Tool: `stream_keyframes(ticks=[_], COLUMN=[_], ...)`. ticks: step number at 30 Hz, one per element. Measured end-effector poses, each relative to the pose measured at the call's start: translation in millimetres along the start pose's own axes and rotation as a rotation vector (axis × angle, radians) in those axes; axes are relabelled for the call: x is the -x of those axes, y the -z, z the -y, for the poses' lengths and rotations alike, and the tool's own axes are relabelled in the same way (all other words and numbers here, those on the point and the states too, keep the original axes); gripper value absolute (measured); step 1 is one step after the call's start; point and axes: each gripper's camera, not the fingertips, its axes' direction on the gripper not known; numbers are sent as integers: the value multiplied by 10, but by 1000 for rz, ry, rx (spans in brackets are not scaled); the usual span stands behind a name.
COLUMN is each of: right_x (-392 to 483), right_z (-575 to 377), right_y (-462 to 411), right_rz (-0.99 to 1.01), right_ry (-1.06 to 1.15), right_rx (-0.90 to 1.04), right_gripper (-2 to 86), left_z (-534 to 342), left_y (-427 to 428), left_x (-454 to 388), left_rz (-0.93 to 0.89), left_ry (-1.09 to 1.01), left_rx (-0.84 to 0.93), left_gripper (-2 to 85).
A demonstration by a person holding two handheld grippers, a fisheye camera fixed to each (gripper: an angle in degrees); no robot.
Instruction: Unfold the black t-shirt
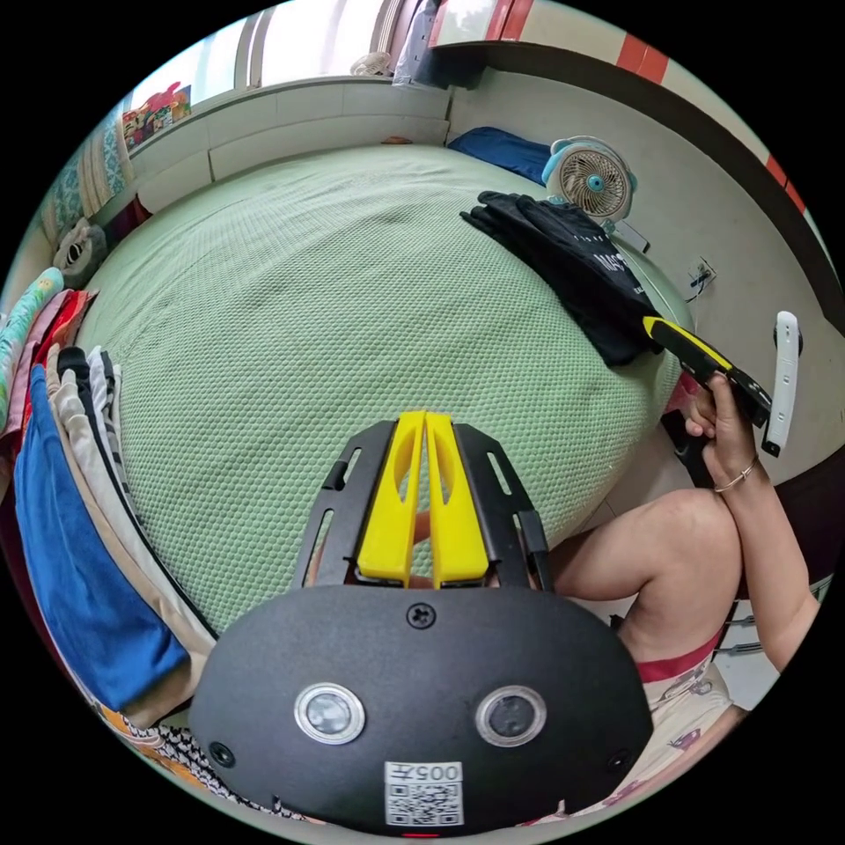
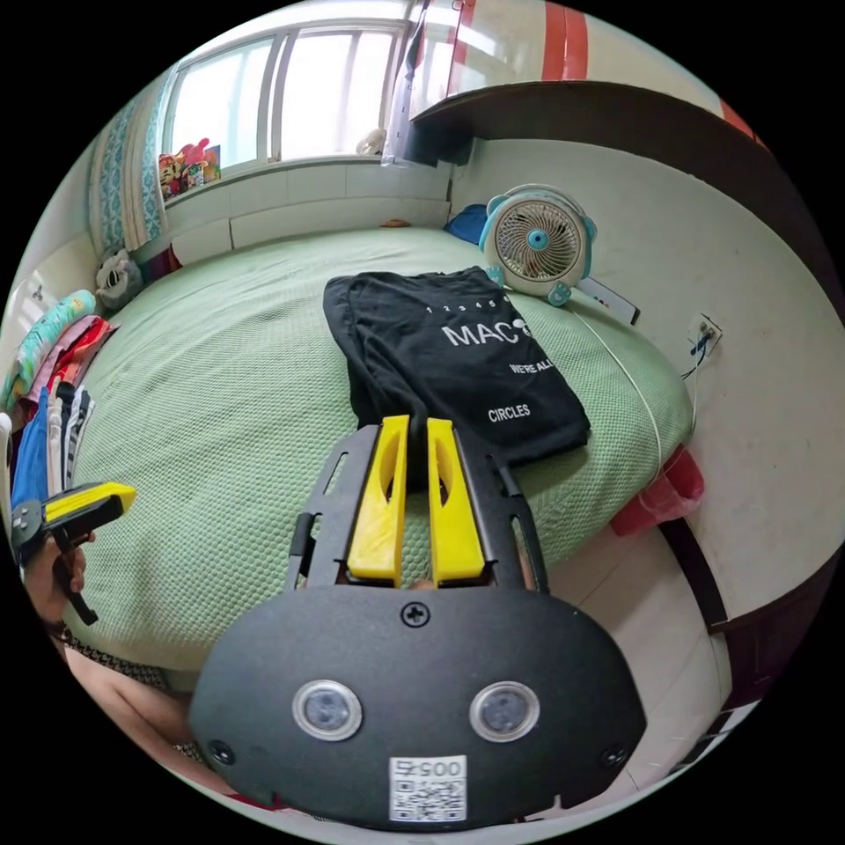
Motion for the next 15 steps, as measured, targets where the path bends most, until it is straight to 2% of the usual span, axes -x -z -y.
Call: stream_keyframes(ticks=[15], right_x=[133], right_z=[44], right_y=[18], right_rz=[70], right_ry=[36], right_rx=[12], right_gripper=[-6], left_z=[-58], left_y=[116], left_x=[99], left_rz=[-7], left_ry=[3], left_rx=[5], left_gripper=[-2])
